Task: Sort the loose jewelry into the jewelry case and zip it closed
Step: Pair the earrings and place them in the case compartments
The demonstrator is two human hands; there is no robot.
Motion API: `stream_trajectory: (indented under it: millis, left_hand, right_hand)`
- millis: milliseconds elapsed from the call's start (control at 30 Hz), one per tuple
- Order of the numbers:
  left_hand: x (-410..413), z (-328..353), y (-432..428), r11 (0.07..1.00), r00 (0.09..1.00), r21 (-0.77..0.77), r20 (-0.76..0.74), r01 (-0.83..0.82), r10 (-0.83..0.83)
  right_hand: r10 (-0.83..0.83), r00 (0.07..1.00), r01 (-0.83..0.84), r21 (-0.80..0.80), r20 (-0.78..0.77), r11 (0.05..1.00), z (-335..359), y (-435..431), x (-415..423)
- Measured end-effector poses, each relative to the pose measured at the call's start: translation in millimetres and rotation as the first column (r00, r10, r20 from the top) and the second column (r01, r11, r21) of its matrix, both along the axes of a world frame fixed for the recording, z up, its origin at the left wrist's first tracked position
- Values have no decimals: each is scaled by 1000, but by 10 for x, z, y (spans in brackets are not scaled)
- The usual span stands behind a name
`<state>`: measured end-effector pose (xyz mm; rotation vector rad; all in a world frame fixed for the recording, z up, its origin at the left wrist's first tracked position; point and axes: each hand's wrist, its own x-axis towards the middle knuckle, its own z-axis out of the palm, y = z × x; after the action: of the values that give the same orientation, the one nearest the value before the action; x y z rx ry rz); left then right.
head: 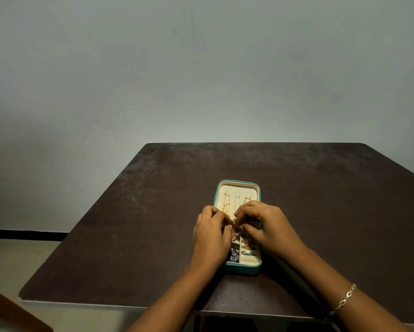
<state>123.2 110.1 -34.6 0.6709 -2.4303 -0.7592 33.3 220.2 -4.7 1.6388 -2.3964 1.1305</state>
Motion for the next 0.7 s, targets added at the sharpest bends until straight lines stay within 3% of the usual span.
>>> stream_trajectory:
  millis: [333,467,600,700]
  left_hand:
    - [0,-11,3,995,995,99,-96,-15,25]
    - [-1,-22,4,988,987,154,-153,-22,46]
    - [-4,-33,17,982,983,186,-168,-37,69]
    - [-1,-44,26,982,984,186,-163,-43,74]
  right_hand:
    - [109,956,-46,228,-271,973,-42,12,69]
    - [123,966,-75,207,-228,975,-15,11,105]
    - [-14,986,32,99,-169,995,14,13,53]
    - [-53,983,78,141,-174,987,36,26,0]
